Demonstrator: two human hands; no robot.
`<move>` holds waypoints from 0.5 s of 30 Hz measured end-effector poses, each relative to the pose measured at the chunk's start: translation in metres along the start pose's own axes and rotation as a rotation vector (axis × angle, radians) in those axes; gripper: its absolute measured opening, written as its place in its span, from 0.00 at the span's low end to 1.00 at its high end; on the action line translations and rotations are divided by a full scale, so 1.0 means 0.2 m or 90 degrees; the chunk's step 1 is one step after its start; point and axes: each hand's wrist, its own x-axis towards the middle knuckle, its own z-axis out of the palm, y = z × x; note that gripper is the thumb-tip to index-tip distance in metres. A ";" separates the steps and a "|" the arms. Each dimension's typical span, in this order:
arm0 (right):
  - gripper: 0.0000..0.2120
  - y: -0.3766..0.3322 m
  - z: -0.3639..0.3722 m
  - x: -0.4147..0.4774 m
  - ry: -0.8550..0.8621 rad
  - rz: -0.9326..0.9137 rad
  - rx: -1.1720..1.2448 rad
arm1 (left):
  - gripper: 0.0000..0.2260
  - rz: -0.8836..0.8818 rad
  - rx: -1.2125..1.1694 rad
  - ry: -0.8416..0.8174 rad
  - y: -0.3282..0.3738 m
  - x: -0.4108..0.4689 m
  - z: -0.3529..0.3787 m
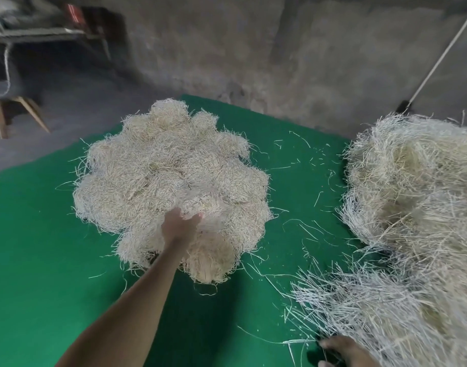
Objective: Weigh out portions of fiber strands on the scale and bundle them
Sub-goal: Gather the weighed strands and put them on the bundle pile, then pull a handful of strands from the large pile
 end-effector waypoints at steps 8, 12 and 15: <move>0.25 -0.12 -0.08 -0.17 0.007 0.016 -0.090 | 0.22 0.548 0.249 0.199 -0.06 -0.16 0.13; 0.26 -0.16 -0.08 -0.26 0.008 0.018 -0.141 | 0.27 0.439 0.558 -0.120 -0.08 -0.17 0.16; 0.25 -0.15 -0.10 -0.27 0.003 0.001 -0.107 | 0.28 0.384 0.570 -0.151 -0.07 -0.15 0.14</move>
